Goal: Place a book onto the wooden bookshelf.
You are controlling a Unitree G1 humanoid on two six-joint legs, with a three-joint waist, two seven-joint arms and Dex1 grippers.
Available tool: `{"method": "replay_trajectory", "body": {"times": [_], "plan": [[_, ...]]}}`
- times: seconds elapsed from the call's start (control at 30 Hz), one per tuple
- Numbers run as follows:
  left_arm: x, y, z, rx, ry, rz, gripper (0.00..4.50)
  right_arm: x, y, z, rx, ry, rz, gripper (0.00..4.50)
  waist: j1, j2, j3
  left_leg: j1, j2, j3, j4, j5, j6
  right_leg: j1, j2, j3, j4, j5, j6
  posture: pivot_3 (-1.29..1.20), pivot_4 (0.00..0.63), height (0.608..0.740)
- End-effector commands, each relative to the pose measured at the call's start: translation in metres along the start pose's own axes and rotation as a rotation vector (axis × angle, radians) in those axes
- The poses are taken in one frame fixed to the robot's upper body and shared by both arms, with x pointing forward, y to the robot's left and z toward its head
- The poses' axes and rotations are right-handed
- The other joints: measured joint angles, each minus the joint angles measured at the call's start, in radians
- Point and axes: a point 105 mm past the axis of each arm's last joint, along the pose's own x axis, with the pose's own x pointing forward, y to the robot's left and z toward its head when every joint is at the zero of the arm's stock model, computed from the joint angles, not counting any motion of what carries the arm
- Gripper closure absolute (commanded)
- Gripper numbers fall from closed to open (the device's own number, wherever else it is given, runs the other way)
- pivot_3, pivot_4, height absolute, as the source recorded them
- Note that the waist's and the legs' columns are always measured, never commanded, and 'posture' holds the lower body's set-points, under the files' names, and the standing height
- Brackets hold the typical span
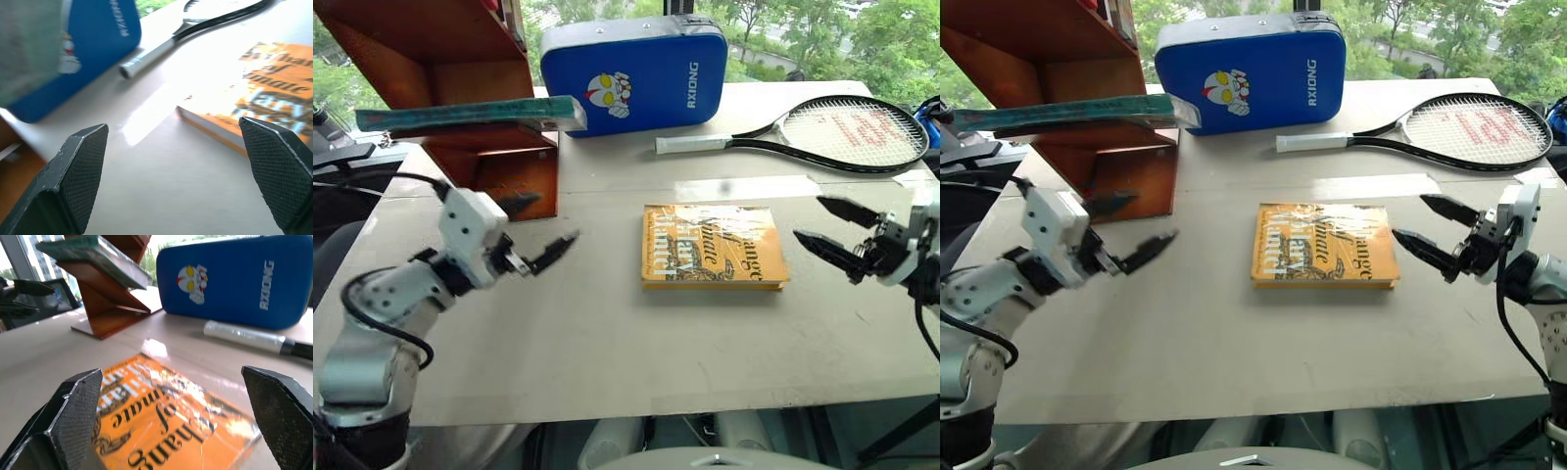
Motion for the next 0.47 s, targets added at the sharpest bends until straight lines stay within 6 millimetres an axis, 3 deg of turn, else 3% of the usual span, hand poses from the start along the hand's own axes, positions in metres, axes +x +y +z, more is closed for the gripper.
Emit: {"method": "replay_trajectory", "body": {"times": [0.03,0.17,0.3,0.47], "plan": [[0.005,-0.028,-0.039,-0.152,0.070,-0.003,0.09,-0.019,0.006,-0.047,-0.061,0.137,-0.053,0.00,0.005,0.001,-0.001,0.001,0.000,0.000,0.000,0.000,0.000,0.000,0.000,0.000,0.000,0.000,0.000,0.00,0.150,0.740],[0.006,-0.045,-0.085,-0.162,0.137,0.030,0.09,-0.038,0.011,-0.090,-0.109,0.231,-0.150,0.00,0.015,0.003,-0.002,0.014,0.000,0.002,-0.005,0.000,0.000,0.011,0.001,0.003,-0.002,0.000,-0.001,0.00,0.150,0.740],[0.006,-0.056,-0.103,-0.193,0.159,0.020,0.09,-0.040,0.019,-0.096,-0.101,0.207,-0.201,0.00,0.016,0.003,-0.005,0.016,0.001,0.003,-0.006,-0.002,-0.005,0.014,0.001,0.003,-0.003,0.000,-0.001,0.00,0.150,0.740],[0.008,-0.060,-0.107,-0.177,0.153,0.024,0.09,-0.036,0.024,-0.093,-0.088,0.179,-0.210,0.00,0.016,0.006,-0.007,0.022,0.001,0.003,-0.006,-0.002,-0.004,0.020,0.001,0.003,-0.004,0.000,-0.001,0.00,0.150,0.740]]}}
